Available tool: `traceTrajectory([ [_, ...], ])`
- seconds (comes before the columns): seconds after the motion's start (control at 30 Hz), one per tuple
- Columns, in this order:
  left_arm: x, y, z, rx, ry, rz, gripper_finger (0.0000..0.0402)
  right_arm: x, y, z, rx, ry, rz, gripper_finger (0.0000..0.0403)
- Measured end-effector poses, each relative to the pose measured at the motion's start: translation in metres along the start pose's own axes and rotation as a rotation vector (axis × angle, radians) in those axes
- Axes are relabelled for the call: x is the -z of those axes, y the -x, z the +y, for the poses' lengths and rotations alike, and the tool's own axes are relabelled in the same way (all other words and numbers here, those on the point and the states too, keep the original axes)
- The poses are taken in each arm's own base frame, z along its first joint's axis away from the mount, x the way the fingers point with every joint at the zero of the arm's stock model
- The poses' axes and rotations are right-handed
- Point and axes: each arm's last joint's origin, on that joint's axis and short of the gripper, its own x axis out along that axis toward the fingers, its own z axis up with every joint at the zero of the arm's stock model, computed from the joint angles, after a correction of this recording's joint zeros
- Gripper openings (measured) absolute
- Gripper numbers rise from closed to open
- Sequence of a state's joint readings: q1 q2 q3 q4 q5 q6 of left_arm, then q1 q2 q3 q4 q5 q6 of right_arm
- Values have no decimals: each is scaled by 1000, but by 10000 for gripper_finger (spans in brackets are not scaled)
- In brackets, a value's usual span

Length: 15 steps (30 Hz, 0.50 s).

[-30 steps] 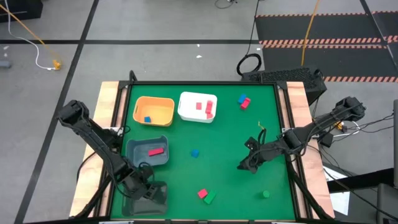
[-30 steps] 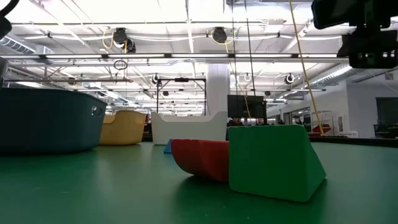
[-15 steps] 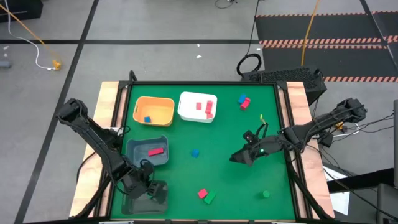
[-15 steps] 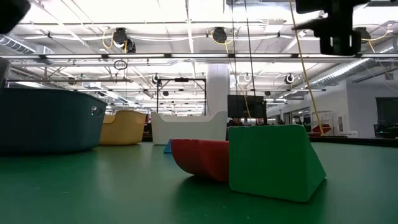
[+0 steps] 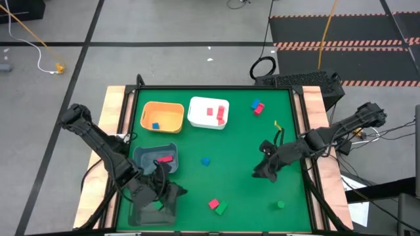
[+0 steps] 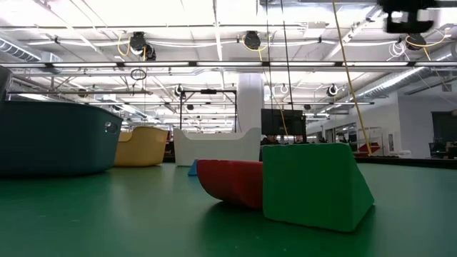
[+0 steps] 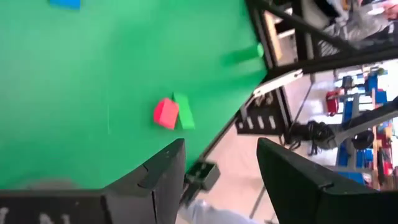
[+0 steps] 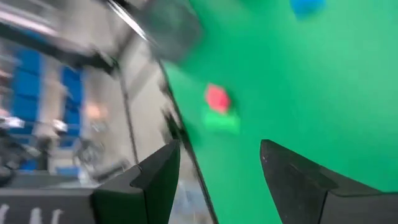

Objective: Sort & place blocks by color
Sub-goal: Put the right green block into the black bin

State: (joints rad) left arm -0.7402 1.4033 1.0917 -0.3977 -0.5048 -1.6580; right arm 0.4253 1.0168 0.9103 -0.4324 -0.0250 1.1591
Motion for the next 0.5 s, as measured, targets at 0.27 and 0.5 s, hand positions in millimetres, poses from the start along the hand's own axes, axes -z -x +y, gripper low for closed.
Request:
traceTrajectory([
  [0.27,-21,-7,-5,3,11,-77,200,36,7,-16,251,-239,396,194],
  [0.5,-34,-12,-13,62,-9,-151,200,62,1,-14,334,-242,536,192],
])
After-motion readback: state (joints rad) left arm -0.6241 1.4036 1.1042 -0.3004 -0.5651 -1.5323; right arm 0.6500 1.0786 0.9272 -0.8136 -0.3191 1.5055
